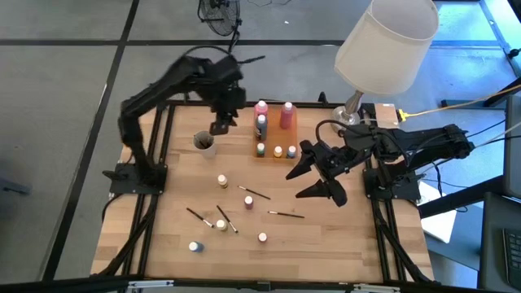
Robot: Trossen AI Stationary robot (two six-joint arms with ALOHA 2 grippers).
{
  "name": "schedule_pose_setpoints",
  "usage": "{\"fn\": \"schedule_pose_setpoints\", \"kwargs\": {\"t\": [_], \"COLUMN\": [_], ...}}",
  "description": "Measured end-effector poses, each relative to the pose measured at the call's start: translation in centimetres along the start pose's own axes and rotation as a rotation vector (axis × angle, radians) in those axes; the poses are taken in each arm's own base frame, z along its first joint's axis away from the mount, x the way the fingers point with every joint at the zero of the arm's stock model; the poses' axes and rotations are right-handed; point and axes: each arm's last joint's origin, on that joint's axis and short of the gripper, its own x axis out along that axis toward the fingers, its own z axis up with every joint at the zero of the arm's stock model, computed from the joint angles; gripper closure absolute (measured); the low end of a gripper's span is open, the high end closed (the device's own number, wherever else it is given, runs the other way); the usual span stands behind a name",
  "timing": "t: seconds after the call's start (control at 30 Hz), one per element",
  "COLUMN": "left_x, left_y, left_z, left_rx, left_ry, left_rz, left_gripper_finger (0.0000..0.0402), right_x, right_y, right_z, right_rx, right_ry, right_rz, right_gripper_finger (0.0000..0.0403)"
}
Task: Pick & Place Paint Supplies
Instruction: Put the silver paint brush into the white cup
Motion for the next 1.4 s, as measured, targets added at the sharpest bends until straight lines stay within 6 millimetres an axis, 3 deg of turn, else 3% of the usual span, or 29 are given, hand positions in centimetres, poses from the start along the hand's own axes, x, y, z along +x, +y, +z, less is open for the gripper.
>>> {"fn": "schedule_pose_setpoints", "kwargs": {"t": [0.27,0.67,0.97,1.23,1.4], "left_x": [-5.6,-10.2,-13.6,-15.5,-15.0], "left_y": [-3.9,-8.8,-11.9,-13.8,-15.2], "left_z": [-2.0,-4.6,-7.5,-9.5,-10.0], "left_rx": [-0.091,-0.229,-0.318,-0.352,-0.339], "left_ry": [-0.146,-0.274,-0.385,-0.494,-0.51], "left_rz": [0.014,-0.036,0.088,0.197,0.175], "left_gripper_finger": [0.0252,0.0258,0.0258,0.0258,0.0258], "right_x": [0.2,0.5,0.6,1.9,3.7], "right_y": [0.3,0.9,1.5,1.6,0.8], "right_z": [-0.1,-1.7,-2.7,-4.4,-6.0], "right_rx": [-0.001,0.158,0.189,0.18,0.238], "right_ry": [0.002,0.135,0.219,0.303,0.394], "right_rz": [0.013,-0.001,0.001,-0.126,-0.196], "right_gripper_finger": [0.0112,0.0112,0.0112,0.0112,0.0112]}}
